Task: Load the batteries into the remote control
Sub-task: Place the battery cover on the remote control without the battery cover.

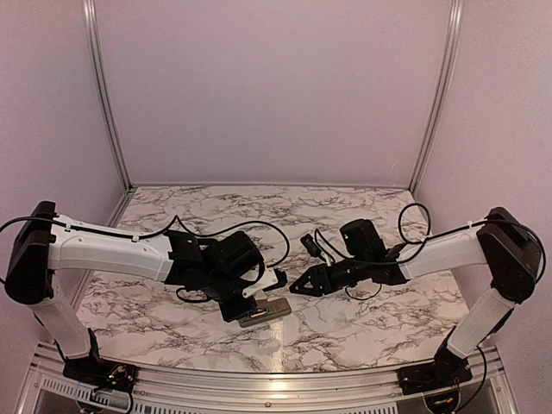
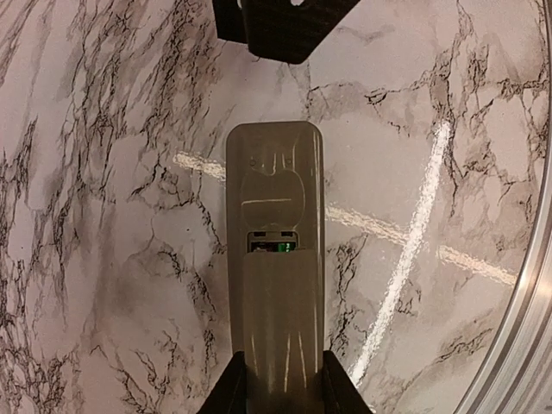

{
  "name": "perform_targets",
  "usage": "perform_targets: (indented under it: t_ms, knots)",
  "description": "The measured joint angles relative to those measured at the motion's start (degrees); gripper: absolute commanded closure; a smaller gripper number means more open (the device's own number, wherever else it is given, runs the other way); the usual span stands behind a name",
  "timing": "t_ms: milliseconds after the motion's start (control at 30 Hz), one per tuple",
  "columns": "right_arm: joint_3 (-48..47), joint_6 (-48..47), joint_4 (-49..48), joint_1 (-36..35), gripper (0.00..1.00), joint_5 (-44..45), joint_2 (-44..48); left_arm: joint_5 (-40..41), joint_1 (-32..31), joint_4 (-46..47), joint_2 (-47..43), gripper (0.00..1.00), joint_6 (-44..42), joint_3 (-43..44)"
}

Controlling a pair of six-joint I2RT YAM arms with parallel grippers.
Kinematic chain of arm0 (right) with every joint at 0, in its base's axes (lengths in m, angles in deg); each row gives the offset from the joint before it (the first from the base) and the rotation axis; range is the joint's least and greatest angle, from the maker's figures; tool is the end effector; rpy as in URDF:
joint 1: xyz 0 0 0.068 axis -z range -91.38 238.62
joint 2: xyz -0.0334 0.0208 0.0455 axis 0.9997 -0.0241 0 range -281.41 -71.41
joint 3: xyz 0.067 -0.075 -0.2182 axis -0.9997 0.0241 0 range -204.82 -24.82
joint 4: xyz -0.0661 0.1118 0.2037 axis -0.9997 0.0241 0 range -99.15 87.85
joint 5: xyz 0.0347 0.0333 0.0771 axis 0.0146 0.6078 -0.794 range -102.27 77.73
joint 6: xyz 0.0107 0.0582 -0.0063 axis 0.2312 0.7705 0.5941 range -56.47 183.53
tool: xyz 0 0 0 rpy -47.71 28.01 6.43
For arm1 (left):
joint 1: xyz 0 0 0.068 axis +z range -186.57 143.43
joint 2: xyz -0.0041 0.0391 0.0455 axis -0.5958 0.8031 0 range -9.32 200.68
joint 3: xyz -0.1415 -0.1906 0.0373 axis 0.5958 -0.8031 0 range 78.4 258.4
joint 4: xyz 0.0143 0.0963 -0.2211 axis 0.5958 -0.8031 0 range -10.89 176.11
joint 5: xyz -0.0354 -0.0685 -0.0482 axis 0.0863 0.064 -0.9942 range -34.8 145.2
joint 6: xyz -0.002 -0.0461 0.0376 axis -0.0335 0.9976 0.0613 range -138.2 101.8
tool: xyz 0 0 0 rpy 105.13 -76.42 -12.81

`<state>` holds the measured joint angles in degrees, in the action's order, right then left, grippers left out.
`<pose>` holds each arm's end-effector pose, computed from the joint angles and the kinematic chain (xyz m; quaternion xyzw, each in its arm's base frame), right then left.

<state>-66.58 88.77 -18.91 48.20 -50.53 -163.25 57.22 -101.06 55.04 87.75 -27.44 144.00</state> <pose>0.2104 0.2146 0.1404 -0.2496 0.8317 0.4651 0.1723 0.1412 -0.2924 0.1720 0.5794 0.7796 -0.0948 0.2182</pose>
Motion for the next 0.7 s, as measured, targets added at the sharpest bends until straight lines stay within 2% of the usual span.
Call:
perform_targets:
  t_ms: [700]
  knots:
    - [0.52,2.54,-7.85,0.15,0.5,-6.49,-8.5,-0.44,1.07,-5.53,7.67,0.84,-1.49,6.56]
